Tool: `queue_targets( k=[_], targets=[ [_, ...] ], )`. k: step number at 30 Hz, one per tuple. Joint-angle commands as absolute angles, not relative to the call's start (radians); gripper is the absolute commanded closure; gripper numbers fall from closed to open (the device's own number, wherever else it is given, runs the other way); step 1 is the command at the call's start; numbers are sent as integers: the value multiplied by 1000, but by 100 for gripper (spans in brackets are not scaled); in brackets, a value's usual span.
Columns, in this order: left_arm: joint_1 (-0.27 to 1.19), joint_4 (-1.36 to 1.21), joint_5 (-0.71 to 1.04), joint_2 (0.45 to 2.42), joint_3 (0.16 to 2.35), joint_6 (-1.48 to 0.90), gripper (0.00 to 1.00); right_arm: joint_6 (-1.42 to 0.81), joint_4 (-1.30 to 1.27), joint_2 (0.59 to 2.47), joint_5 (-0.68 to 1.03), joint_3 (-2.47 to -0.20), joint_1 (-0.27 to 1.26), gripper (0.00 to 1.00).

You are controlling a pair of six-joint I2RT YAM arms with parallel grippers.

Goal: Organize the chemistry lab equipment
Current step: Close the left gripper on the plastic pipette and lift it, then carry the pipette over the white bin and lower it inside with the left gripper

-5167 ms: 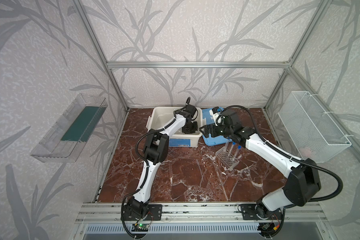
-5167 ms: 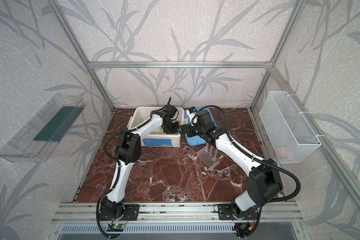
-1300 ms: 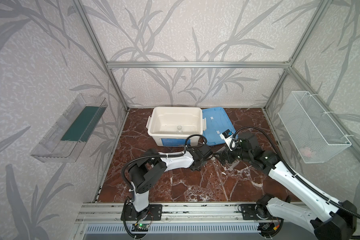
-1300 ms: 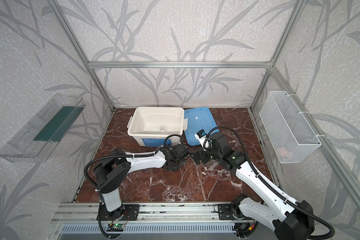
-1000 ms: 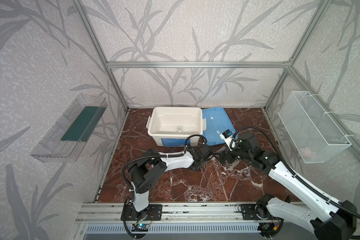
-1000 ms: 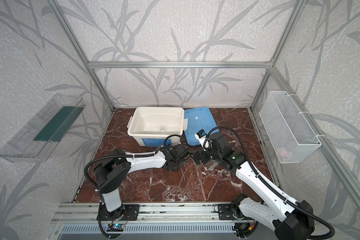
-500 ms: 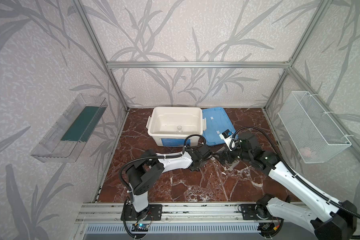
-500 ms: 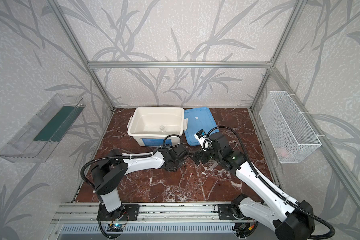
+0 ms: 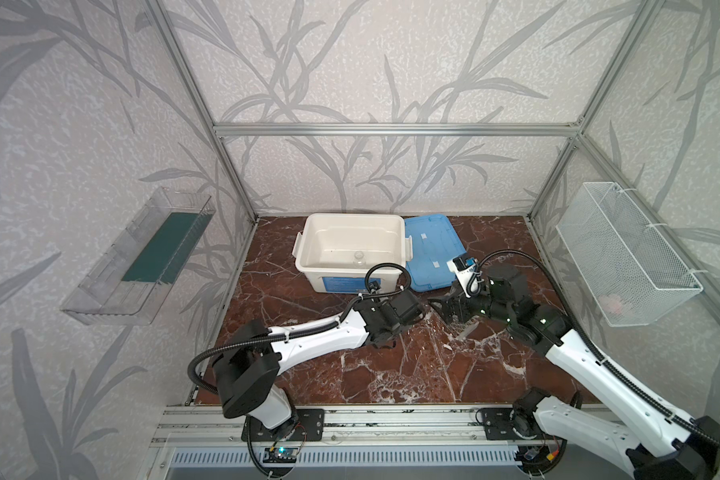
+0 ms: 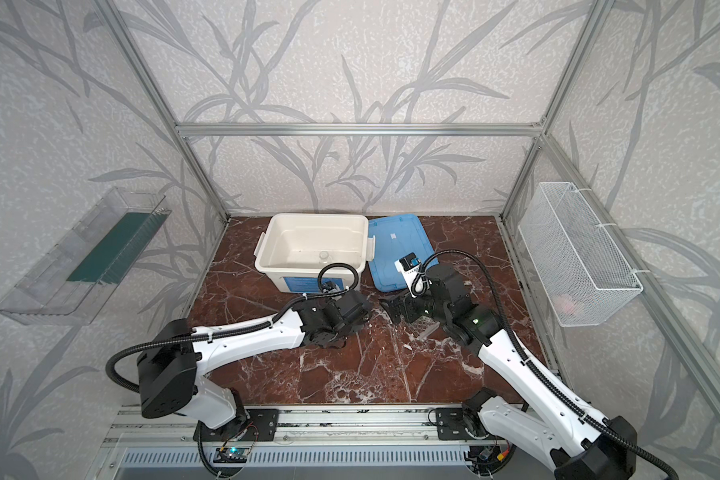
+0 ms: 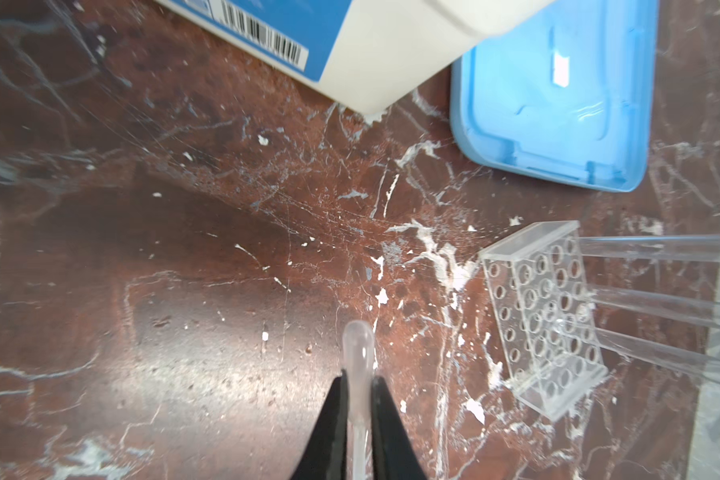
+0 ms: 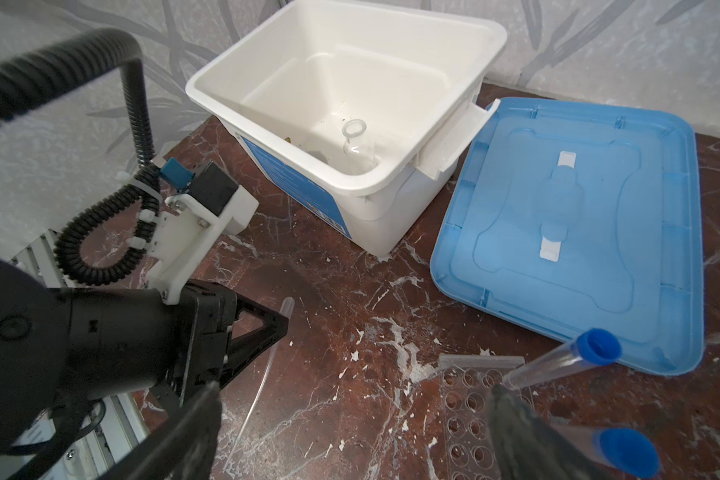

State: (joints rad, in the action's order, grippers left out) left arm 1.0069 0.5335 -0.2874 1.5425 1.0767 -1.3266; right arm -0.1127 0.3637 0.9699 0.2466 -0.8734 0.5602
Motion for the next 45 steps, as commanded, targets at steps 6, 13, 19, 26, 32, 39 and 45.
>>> queue_targets(
  k=[6,13,19,26,32,39,45],
  targets=[
    [1006,721,-473,1436,1193,-1163,86,-135,231,951,448,-920,556,2],
    [925,748,-477,1383,1301,-994,86,-112,201,976,526,-961,557,2],
    [814,822,-409,1424,1469,-852,85,-133,240,1041,427,-1044,555,2],
    [671,781,-226,1518,1587,-741,85,-200,297,1179,299,-1184,556,2],
    [601,752,-81,1667,1725,-693,83,-227,260,1277,328,-1248,556,2],
    [546,779,-7,1875,1900,-634,83,-216,305,1395,321,-1336,531,2],
    [514,724,54,2004,1964,-553,83,-202,321,1473,343,-1378,496,2]
  ],
)
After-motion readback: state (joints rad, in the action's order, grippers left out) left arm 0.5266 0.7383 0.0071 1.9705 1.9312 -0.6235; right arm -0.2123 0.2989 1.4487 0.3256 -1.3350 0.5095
